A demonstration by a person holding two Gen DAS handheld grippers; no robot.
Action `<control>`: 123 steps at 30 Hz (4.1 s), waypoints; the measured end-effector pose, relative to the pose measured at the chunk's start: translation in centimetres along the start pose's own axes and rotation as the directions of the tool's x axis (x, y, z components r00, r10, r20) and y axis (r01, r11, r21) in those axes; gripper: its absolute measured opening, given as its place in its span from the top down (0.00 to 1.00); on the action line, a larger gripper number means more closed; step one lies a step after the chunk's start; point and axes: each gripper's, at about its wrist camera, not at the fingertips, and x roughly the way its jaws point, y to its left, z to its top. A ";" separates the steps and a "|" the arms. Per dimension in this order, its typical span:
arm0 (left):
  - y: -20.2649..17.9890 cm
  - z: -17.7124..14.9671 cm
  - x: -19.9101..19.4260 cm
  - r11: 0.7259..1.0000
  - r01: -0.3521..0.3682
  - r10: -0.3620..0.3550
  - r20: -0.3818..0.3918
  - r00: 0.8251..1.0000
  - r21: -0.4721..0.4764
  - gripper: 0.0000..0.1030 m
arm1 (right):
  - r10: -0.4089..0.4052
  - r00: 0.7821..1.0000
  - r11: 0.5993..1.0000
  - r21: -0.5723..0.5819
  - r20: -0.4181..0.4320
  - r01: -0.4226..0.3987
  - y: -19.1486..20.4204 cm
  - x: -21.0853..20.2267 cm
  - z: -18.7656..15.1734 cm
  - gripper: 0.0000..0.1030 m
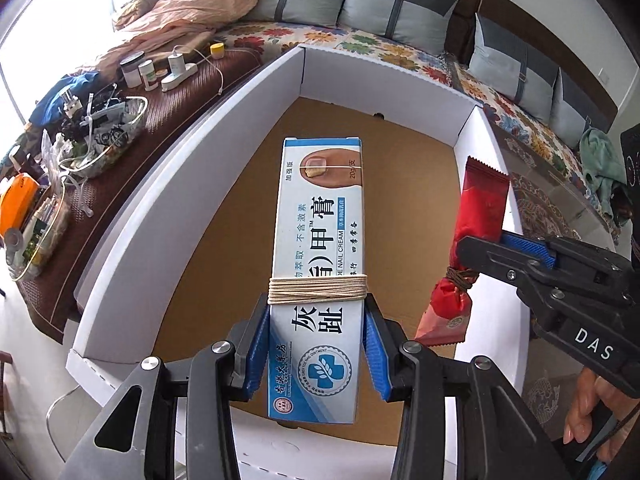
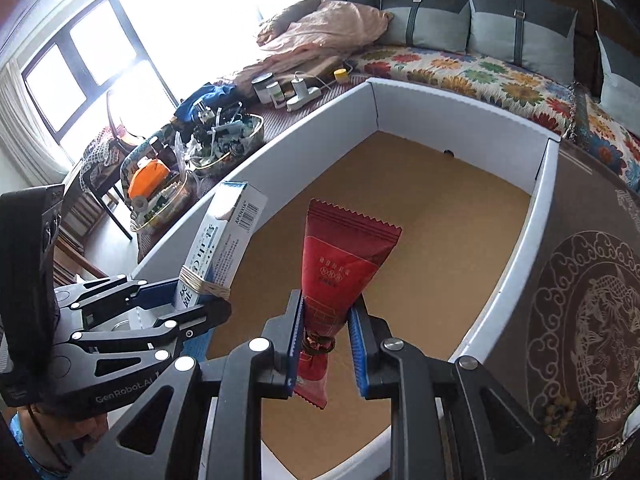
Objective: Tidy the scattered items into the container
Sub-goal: 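Carry the ointment box and red packet with both grippers over the white box, then open both grippers to drop the ointment box and red packet inside, then grasp the clear Kuromi box with right gripper while left grasps the bead bracelet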
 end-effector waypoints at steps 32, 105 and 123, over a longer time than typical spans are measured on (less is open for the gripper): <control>-0.6 -2.2 -5.6 0.995 -0.078 0.082 0.074 0.994 -0.059 0.27 | -0.040 0.999 0.999 0.015 -0.002 0.040 2.1 -4.1 -0.5 0.54; -30.0 -16.6 -1.5 0.940 0.134 -0.066 -0.219 0.973 0.314 0.27 | -0.272 0.948 0.962 -0.060 -0.165 0.265 -35.2 -18.7 -24.1 0.34; -30.5 -13.0 2.3 0.932 0.178 -0.100 -0.248 0.964 0.317 0.27 | -0.245 0.967 0.935 0.248 -0.072 0.255 -34.6 -22.8 -29.0 0.40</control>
